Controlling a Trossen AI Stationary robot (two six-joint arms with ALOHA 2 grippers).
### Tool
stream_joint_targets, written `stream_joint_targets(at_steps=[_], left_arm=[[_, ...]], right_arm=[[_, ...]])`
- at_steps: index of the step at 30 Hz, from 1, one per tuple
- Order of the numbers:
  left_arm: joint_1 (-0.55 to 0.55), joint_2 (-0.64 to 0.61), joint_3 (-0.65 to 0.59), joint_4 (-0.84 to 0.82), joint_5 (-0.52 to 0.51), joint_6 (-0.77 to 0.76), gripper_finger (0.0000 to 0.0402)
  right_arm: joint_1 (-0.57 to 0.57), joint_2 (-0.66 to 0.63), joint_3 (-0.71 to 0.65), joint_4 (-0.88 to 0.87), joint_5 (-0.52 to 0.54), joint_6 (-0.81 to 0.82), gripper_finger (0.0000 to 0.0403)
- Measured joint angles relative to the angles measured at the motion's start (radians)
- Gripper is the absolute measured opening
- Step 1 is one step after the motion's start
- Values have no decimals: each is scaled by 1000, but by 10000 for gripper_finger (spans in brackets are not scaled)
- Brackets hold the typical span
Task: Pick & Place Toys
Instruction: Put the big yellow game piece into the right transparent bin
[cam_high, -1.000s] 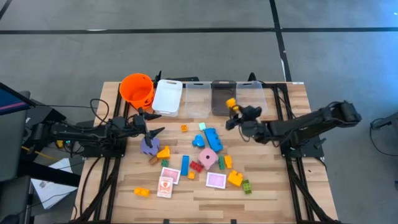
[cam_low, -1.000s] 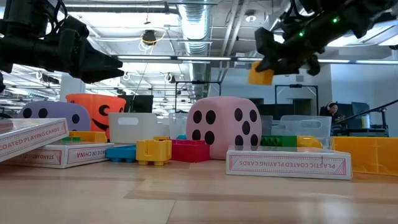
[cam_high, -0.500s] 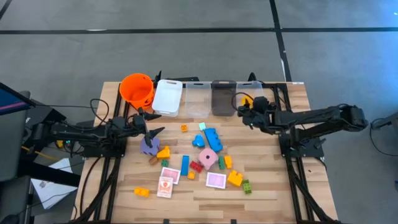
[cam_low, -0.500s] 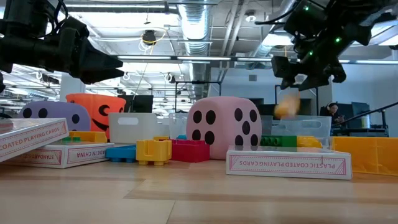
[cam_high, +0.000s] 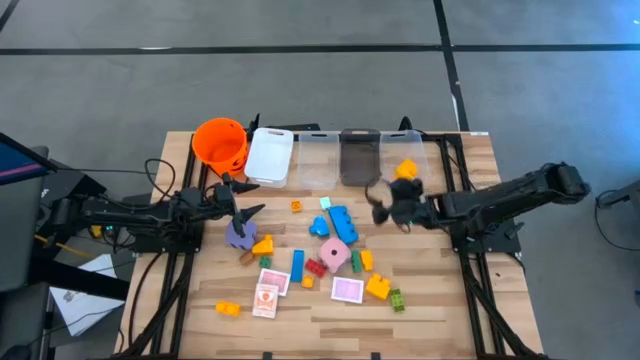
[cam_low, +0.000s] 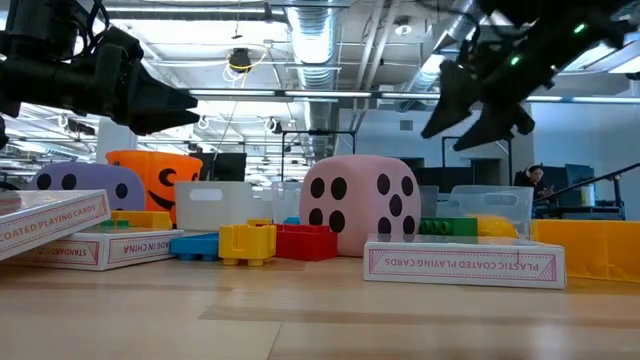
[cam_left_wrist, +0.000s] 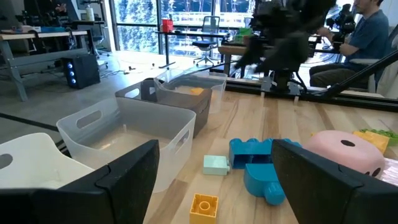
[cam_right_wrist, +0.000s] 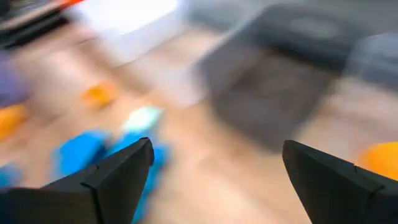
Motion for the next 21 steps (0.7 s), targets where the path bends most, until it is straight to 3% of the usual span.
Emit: stream_joint_targets(at_steps=[9, 15, 21], left_arm=[[0, 0, 0, 4, 3, 6, 301], [0, 0, 0, 31, 2, 53, 301], [0, 0, 0, 29, 2, 2, 301]], right_arm=[[233, 59, 0, 37, -37, 298, 330], [311, 271, 15, 155, -45, 516, 321], [346, 466, 148, 103, -65, 658, 321]])
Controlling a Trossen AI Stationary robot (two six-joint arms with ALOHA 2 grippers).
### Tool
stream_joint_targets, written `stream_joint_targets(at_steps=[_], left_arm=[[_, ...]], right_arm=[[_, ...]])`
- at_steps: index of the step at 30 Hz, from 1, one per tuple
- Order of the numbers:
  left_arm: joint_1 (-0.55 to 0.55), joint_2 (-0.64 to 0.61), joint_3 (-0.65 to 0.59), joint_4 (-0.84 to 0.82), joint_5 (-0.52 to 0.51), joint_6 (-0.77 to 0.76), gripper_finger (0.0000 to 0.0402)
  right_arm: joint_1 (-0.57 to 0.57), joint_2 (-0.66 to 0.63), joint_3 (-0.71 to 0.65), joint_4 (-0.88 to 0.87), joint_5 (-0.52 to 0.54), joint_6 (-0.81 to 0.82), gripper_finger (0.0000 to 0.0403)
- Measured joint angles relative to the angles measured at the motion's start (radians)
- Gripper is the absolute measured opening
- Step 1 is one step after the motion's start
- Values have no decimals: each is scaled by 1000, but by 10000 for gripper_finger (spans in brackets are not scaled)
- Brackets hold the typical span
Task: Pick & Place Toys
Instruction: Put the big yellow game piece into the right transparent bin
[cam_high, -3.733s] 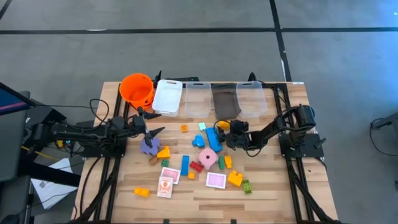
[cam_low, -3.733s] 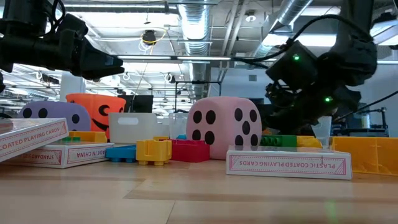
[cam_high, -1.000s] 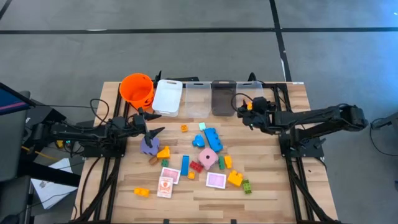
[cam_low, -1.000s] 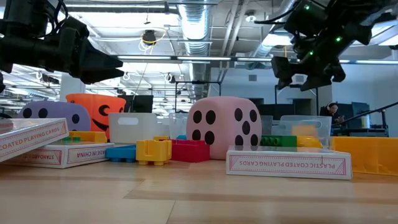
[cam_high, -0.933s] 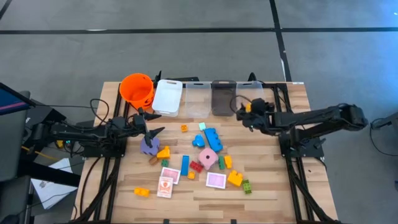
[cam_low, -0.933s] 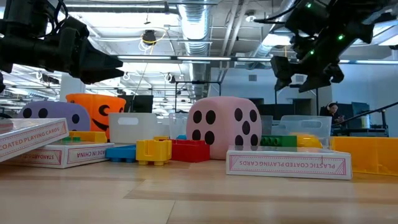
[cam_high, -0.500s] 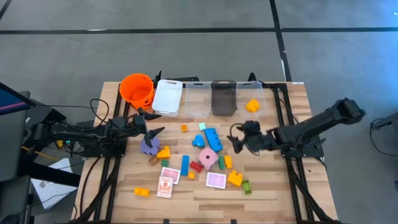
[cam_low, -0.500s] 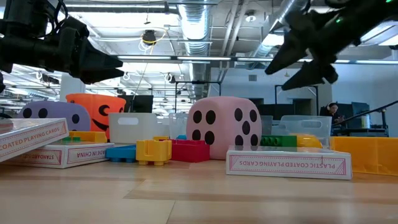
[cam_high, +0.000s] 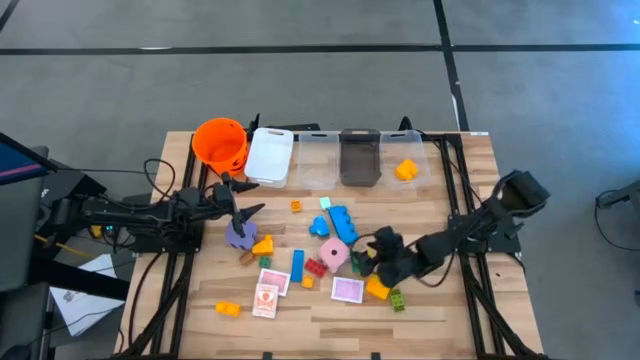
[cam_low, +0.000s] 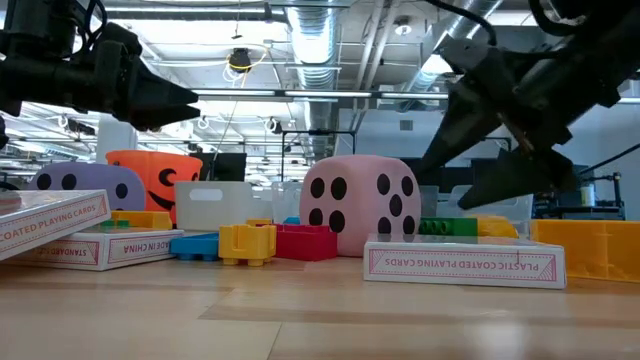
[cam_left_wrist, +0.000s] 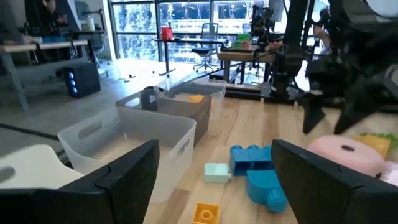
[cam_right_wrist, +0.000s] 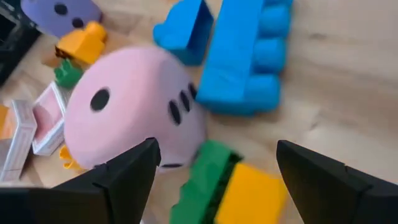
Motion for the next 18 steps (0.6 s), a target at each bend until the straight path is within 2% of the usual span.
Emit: stream_joint_targets(at_steps=[4, 8, 18], left_arm=[[0, 3, 0, -18, -3, -94, 301], [0, 12, 0, -64, -3, -179, 301], [0, 41, 0, -62, -2, -185, 301]], right_arm=[[6, 96, 130, -125, -27, 33, 320], [12, 171, 270, -335, -29, 80, 320], [18, 305, 549, -778, -32, 211, 320]])
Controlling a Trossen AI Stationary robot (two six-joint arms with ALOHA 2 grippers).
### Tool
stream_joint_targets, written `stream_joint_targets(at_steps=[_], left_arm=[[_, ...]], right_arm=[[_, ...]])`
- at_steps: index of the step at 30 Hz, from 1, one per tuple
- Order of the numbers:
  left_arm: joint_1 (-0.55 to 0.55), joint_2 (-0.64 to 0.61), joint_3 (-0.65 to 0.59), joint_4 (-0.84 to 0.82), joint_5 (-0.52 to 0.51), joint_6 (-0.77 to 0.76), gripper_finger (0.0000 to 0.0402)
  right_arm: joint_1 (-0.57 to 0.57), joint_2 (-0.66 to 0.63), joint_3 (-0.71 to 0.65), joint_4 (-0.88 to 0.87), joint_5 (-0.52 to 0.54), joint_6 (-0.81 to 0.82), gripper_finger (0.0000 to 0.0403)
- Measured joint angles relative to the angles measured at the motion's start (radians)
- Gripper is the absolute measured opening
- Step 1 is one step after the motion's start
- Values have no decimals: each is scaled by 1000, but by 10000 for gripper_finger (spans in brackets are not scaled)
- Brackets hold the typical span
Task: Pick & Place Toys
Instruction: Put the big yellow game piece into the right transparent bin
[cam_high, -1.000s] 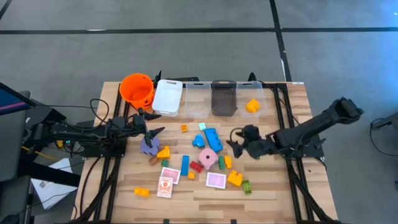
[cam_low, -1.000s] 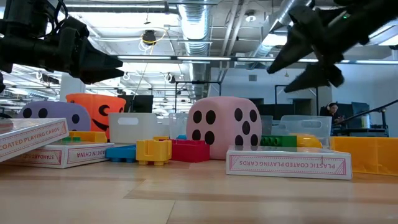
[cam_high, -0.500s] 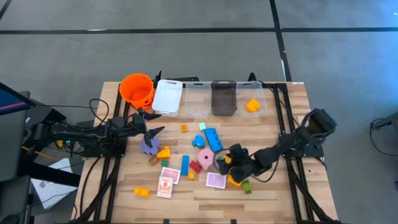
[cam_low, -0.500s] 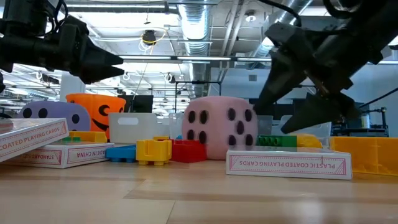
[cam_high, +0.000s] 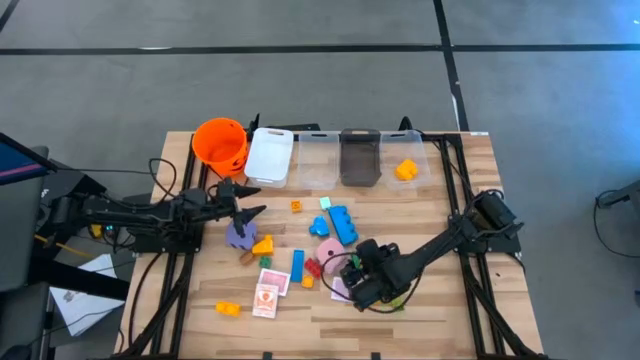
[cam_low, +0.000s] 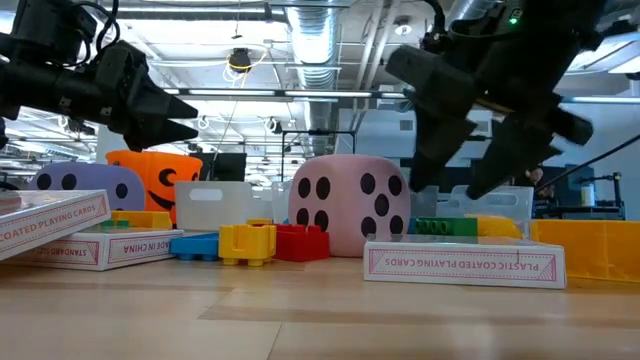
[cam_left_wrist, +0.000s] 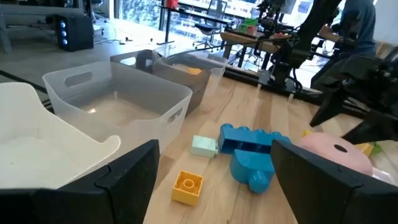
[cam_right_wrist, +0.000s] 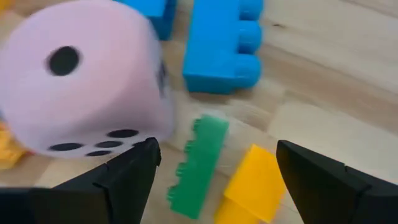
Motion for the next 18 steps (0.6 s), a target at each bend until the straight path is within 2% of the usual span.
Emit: stream_joint_targets(at_steps=[7, 13, 18], left_arm=[[0, 14, 0, 5, 2, 1, 301], [0, 16, 0, 5, 3, 3, 301], [0, 16, 0, 6, 3, 3, 301]], right_arm=[[0, 19, 42, -141, -68, 171, 320], [0, 19, 42, -169, -154, 265, 320], [0, 19, 42, -169, -166, 315, 320]])
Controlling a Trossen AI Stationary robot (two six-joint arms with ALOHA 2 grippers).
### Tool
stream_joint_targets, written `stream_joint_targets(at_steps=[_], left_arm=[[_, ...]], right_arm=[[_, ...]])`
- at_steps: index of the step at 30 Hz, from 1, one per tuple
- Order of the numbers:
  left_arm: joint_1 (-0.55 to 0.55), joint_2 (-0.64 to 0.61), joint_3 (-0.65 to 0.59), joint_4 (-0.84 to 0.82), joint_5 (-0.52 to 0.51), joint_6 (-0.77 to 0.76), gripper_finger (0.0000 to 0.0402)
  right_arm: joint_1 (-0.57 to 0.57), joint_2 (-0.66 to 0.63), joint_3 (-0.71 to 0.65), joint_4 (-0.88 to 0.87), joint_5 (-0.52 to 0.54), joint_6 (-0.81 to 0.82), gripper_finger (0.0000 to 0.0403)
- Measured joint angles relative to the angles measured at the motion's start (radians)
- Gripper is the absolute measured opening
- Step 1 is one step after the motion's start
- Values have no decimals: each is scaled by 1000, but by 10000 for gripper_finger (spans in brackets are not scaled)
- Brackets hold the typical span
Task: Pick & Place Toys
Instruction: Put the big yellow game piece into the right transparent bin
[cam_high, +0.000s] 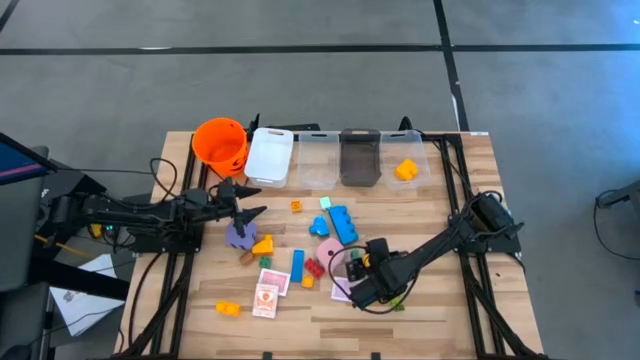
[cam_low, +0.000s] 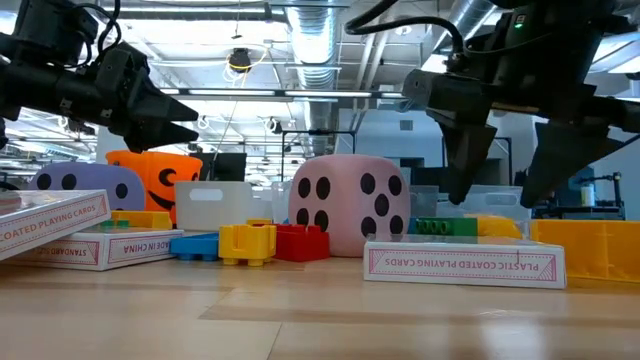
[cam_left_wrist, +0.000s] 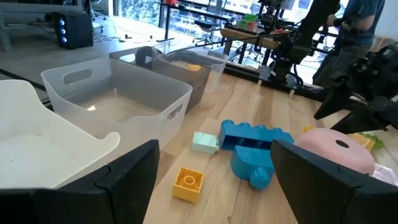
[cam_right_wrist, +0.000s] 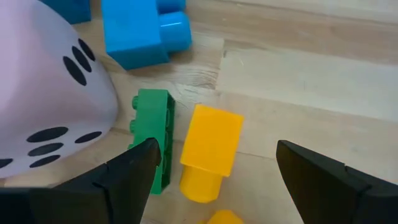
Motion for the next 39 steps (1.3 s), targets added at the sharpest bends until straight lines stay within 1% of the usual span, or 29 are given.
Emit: stream_joint_targets(at_steps=[5, 11, 13, 15, 17, 18, 21, 28, 32, 35, 39], left_arm=[[0, 0, 0, 0, 0, -2, 301], [0, 0, 0, -2, -1, -3, 301], [0, 3, 0, -2, -2, -3, 301], [0, 4, 0, -4, -4, -3, 301], [0, 17, 0, 8, -5, -3, 301], [0, 18, 0, 6, -4, -3, 301], [0, 42, 0, 32, -4, -3, 301], [0, 78, 0, 40, -3, -3, 301], [0, 85, 0, 38, -3, -3, 301], [0, 85, 0, 36, -3, -3, 301], [0, 85, 0, 37, -2, -3, 301]], right_arm=[[-3, 3, 0, 0, -28, 40, 320], [-23, 50, 1, 7, -118, 39, 320], [-24, 67, -2, -18, -124, 30, 320], [-31, 83, 0, 29, -122, 20, 320], [-34, 91, -2, 9, -127, 4, 317], [-35, 97, 1, 42, -126, -11, 314], [-41, 99, 2, 50, -123, -33, 293], [-48, 100, 2, 44, -112, -44, 223], [-48, 101, 2, 31, -108, -93, 190], [-41, 102, 0, 3, -92, -96, 179], [-31, 101, 0, -19, -89, -95, 184]])
